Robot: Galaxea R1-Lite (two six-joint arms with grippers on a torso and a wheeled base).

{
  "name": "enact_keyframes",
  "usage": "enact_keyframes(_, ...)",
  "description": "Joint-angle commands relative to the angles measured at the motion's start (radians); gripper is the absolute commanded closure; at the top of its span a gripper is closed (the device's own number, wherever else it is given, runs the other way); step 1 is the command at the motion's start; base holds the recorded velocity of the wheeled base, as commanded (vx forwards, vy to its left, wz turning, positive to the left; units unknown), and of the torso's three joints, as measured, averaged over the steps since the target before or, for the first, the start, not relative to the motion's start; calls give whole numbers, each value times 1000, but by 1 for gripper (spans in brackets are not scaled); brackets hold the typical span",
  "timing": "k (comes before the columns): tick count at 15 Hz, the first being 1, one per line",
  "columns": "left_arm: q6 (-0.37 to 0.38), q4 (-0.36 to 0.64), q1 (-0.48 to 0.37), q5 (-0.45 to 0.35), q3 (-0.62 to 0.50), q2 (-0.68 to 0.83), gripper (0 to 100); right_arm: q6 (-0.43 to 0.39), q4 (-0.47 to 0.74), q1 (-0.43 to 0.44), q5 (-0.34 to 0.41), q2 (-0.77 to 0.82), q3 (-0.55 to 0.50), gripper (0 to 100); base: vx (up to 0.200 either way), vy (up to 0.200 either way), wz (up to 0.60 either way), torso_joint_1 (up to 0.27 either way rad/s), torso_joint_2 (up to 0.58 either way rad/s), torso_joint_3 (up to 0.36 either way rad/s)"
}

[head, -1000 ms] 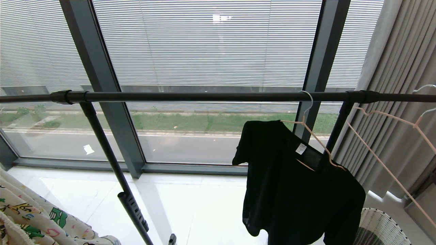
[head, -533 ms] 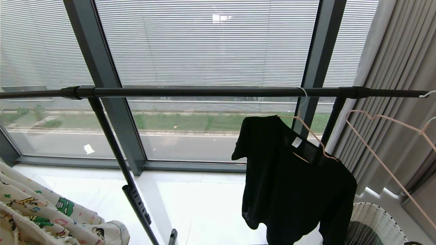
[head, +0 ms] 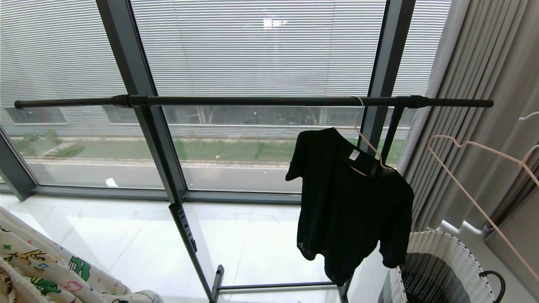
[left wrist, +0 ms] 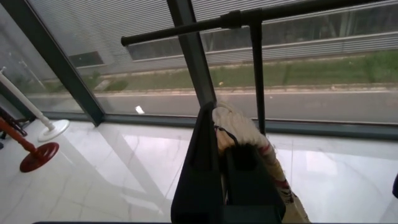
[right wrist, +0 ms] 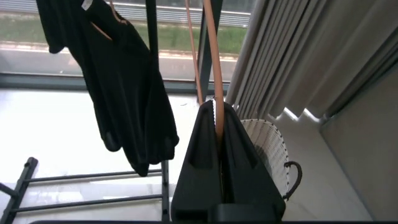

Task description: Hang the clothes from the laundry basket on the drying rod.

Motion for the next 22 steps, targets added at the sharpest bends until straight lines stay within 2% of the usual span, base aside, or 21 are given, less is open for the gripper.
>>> enact_keyframes(1,0,1,0,1,1,3,100,-1,5,0,1,1,0,100,-200,0,0,2,-2,7)
enact_keyframes(4,4,-1,0,1,1,0,100,-18,19,2,5,0,-6,100,-200,0,0,2,1,1)
enact_keyframes(6,6,-1,0,1,1,0,100,-38,19,3,11,0,-8,100,0,0,0,0,0,0)
enact_keyframes(9,6,-1,-1,-2,2,1,100,-65,19,5,94,1,-18,100,0,0,0,0,0,0)
enact_keyframes(12,3,1,-1,-2,21,12,100,-148,27,7,243,6,-28,100,0,0,0,0,0,0)
enact_keyframes(13,4,-1,-1,-2,38,12,100,-180,27,14,269,3,-20,100,0,0,0,0,0,0)
enact_keyframes(14,4,-1,-3,-2,79,11,100,-240,27,46,295,-3,-6,100,0,0,0,0,0,0)
enact_keyframes(16,-2,-1,-3,2,117,15,100,-260,27,137,294,-19,-9,100,0,0,0,0,0,0)
enact_keyframes(18,-12,-7,-3,2,107,55,100,-285,41,230,294,-36,-5,100,0,0,0,0,0,0)
enact_keyframes(19,-40,-33,-3,2,91,89,100,-289,71,272,297,-42,-9,100,0,0,0,0,0,0)
enact_keyframes(20,-134,-99,-3,13,44,181,100,-285,120,353,298,-43,-23,100,0,0,0,0,0,0)
enact_keyframes(21,-189,-130,-3,62,-11,254,100,-274,149,413,301,-36,-38,100,0,0,0,0,0,0)
enact_keyframes(22,-206,-138,-6,96,-44,294,100,-266,163,451,303,-25,-48,100,0,0,0,0,0,0)
